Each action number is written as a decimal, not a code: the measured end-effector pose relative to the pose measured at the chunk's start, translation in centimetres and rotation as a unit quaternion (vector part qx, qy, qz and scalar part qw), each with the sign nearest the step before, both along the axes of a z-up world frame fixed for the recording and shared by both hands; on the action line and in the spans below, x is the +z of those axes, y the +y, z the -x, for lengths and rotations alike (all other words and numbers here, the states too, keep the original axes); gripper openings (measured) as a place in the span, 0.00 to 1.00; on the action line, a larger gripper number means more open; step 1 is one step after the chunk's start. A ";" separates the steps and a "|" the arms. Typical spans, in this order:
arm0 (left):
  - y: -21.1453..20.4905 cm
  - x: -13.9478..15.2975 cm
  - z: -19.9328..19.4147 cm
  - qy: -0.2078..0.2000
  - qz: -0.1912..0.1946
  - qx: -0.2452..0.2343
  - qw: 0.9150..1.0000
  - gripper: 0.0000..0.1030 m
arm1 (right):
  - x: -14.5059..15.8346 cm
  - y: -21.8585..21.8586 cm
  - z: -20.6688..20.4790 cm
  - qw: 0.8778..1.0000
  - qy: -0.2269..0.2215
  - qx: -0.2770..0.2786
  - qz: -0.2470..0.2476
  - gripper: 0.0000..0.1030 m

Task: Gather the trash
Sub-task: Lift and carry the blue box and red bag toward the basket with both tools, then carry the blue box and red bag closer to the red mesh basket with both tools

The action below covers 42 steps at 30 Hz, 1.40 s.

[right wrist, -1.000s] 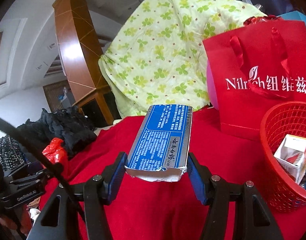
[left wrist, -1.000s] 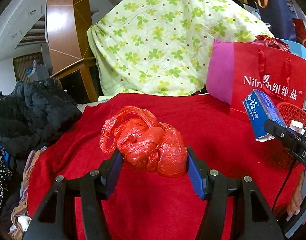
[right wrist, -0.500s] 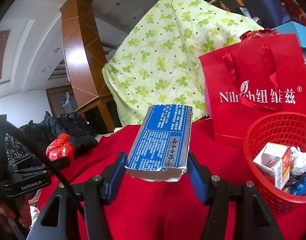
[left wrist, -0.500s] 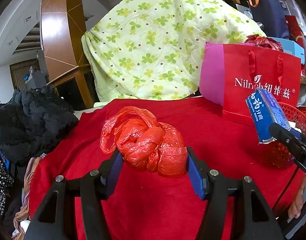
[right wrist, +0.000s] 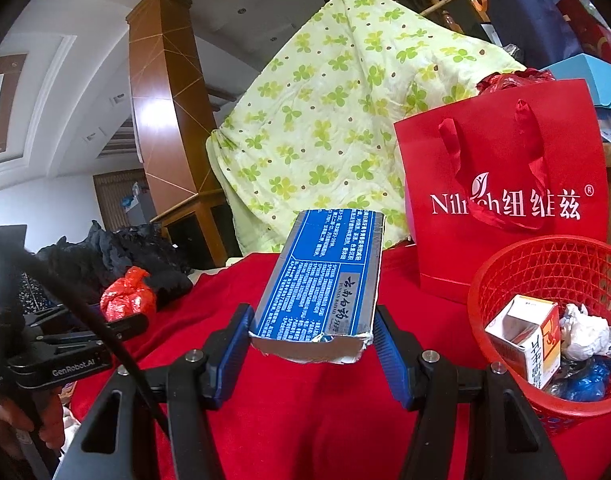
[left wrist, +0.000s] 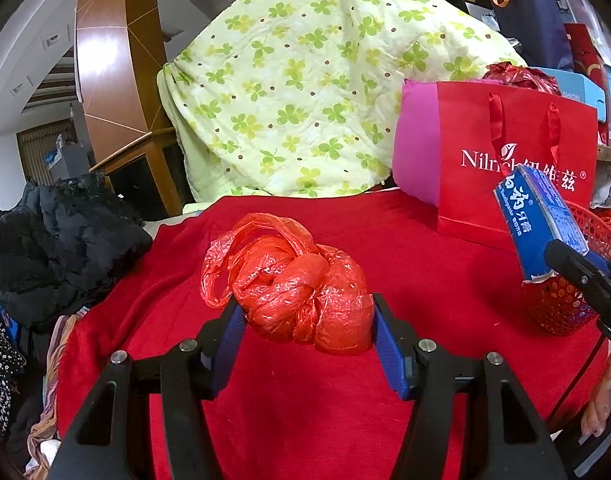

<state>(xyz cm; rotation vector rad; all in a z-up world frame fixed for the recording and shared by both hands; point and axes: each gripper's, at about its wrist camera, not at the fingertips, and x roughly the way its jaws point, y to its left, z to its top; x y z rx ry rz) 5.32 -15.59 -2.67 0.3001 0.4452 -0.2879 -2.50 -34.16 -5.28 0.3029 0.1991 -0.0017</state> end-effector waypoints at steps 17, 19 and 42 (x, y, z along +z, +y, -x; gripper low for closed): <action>-0.9 -0.3 0.3 0.005 -0.007 -0.005 1.000 0.61 | 0.3 -0.3 0.8 1.000 -0.008 0.004 0.005 0.61; -1.0 -0.4 0.3 0.005 -0.009 -0.005 1.000 0.61 | 0.3 -0.2 0.8 1.000 -0.009 0.004 0.005 0.61; -1.7 -0.7 -0.3 0.014 -0.029 -0.020 0.999 0.61 | 0.5 -0.4 1.7 1.000 -0.019 0.004 0.000 0.61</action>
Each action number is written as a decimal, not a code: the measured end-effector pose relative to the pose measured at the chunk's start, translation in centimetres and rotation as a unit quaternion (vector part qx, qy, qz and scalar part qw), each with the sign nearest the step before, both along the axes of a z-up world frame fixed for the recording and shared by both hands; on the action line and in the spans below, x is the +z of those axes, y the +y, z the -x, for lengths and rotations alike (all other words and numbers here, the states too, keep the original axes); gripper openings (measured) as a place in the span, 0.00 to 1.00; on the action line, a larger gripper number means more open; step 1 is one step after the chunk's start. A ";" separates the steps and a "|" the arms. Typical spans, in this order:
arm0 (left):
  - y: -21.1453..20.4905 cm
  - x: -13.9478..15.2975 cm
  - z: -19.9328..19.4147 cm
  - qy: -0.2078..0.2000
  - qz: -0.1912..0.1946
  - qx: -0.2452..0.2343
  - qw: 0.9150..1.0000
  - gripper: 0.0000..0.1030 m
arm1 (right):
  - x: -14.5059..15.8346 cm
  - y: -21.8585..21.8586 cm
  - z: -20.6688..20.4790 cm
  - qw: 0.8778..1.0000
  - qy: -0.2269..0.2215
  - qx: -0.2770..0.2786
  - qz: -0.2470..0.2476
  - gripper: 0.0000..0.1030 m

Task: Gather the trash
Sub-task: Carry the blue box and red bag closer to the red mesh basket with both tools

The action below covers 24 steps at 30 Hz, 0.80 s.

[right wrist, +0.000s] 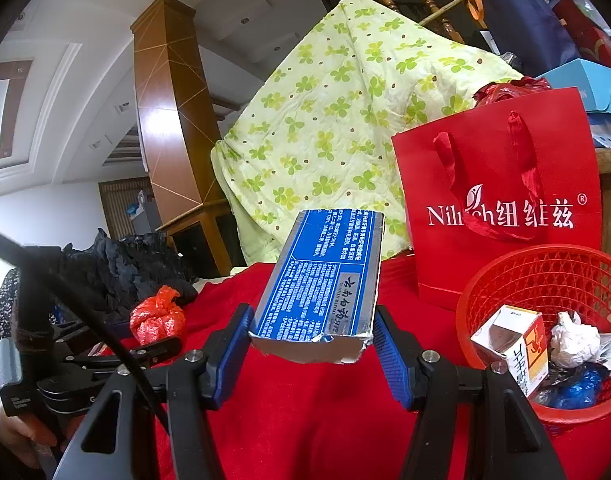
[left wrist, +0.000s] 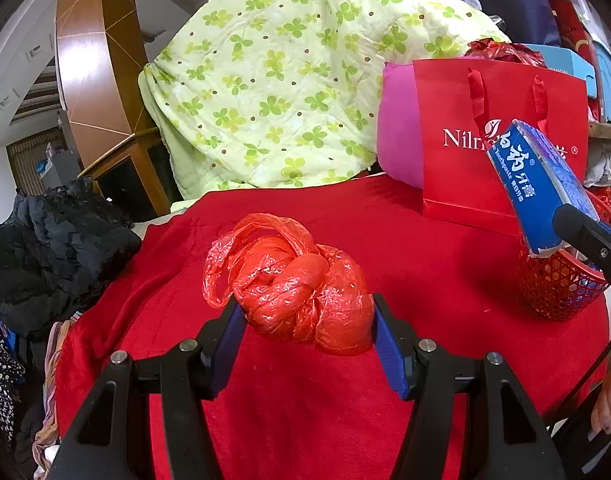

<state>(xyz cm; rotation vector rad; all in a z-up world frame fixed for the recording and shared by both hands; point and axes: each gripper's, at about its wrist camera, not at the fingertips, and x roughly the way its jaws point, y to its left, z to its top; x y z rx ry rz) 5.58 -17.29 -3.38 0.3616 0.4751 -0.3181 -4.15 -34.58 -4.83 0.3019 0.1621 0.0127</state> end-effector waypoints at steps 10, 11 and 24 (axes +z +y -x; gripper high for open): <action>-0.3 0.0 0.2 -0.002 -0.005 -0.003 1.000 0.61 | 0.1 -0.1 0.1 1.000 -0.002 0.002 -0.002 0.61; -0.3 0.0 0.2 -0.002 -0.006 -0.004 1.000 0.61 | 0.0 -0.1 0.1 1.000 -0.002 0.002 -0.002 0.61; -0.5 -0.2 0.1 -0.003 -0.012 -0.012 1.000 0.61 | 0.1 0.2 0.9 1.000 -0.009 -0.001 -0.008 0.61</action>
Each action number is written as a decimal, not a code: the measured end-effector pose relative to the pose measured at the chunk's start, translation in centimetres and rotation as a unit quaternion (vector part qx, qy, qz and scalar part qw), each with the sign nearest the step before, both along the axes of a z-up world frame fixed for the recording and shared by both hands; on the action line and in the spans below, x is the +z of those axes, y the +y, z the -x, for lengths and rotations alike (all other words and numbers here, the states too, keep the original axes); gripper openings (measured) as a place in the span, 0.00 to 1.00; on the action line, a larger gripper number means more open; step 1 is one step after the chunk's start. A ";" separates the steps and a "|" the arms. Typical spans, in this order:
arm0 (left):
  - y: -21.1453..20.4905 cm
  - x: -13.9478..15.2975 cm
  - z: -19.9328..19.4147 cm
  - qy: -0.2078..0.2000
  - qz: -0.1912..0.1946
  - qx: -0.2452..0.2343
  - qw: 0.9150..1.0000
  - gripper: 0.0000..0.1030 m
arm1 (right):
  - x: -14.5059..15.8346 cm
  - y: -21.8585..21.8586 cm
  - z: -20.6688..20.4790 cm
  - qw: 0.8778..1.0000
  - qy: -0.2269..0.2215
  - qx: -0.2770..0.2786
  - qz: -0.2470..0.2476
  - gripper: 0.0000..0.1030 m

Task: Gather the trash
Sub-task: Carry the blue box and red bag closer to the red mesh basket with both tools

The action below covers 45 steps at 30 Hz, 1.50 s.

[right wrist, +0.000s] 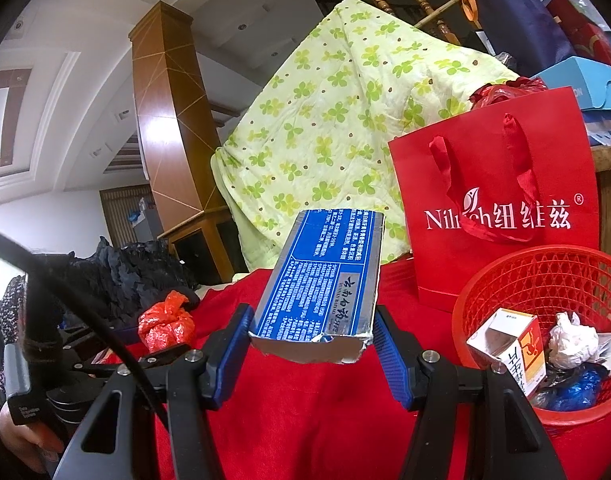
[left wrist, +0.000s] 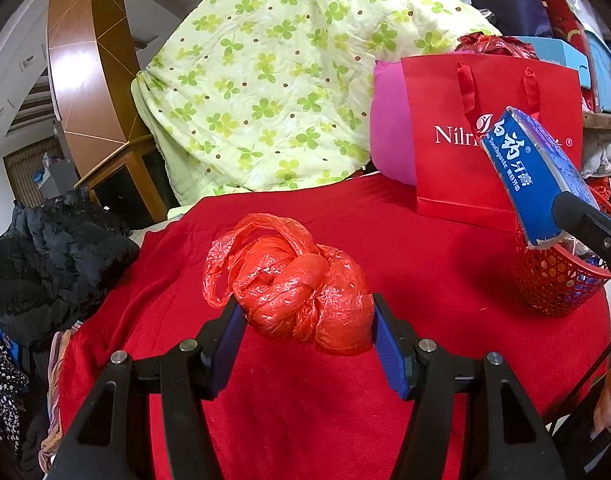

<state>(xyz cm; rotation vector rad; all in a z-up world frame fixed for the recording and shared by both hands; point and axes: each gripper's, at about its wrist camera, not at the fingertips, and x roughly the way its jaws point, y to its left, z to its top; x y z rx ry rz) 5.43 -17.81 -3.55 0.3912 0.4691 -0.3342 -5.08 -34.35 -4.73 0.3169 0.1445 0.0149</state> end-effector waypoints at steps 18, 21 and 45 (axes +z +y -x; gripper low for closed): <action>-0.7 -0.4 0.0 0.007 -0.006 -0.005 1.000 0.61 | 0.0 0.2 0.4 1.000 -0.007 -0.003 -0.004 0.61; -0.8 -0.5 0.1 0.007 -0.007 -0.006 1.000 0.61 | -0.1 0.2 0.4 1.000 -0.009 -0.004 -0.005 0.61; -1.4 -1.0 0.1 0.015 -0.012 -0.008 1.000 0.61 | -0.1 0.4 1.1 1.000 -0.015 -0.004 -0.007 0.61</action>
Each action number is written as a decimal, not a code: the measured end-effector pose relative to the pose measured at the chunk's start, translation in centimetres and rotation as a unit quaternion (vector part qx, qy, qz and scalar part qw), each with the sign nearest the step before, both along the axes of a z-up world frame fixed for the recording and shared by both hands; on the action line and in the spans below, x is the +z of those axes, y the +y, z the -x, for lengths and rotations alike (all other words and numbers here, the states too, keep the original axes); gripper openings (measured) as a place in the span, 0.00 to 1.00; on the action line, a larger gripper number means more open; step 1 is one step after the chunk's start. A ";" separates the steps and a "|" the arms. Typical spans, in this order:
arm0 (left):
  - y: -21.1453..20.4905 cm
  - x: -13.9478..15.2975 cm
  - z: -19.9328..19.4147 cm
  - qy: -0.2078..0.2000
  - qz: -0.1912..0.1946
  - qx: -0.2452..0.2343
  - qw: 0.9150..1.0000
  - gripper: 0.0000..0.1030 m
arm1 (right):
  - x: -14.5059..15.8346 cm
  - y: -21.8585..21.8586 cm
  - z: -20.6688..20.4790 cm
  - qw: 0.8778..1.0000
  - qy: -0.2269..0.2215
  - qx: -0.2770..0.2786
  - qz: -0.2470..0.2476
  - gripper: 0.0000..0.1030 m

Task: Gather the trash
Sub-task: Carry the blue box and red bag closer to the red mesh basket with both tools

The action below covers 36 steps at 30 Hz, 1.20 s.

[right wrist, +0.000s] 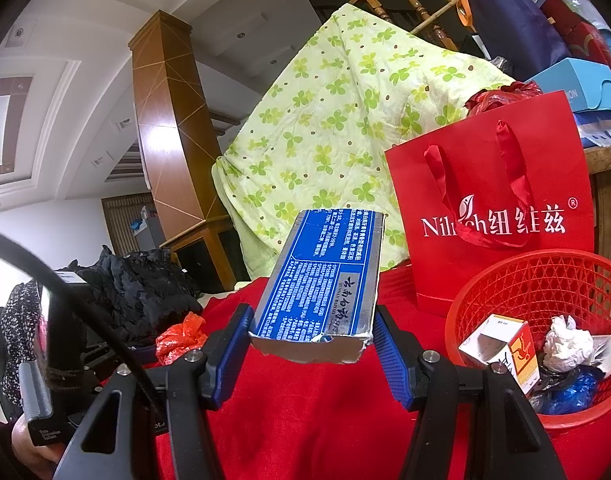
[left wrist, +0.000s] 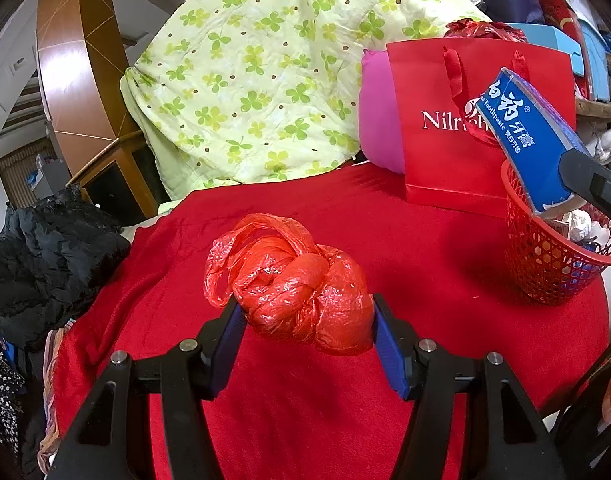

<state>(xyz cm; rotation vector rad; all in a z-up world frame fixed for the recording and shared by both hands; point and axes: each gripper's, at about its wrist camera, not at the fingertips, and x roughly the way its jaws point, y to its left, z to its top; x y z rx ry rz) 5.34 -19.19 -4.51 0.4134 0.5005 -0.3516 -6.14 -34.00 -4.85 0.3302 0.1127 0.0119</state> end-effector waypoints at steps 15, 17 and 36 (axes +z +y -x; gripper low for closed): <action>-0.3 -0.3 -0.4 0.008 -0.001 0.000 1.000 0.61 | 0.1 0.0 0.0 1.000 -0.002 0.001 0.000 0.61; -0.3 -0.4 -0.4 0.008 -0.002 0.000 1.000 0.61 | 0.1 0.0 0.0 1.000 -0.001 0.000 0.000 0.61; -0.4 -0.3 -0.6 0.013 0.000 -0.001 1.000 0.61 | 0.2 -0.2 0.2 1.000 -0.003 0.002 -0.001 0.61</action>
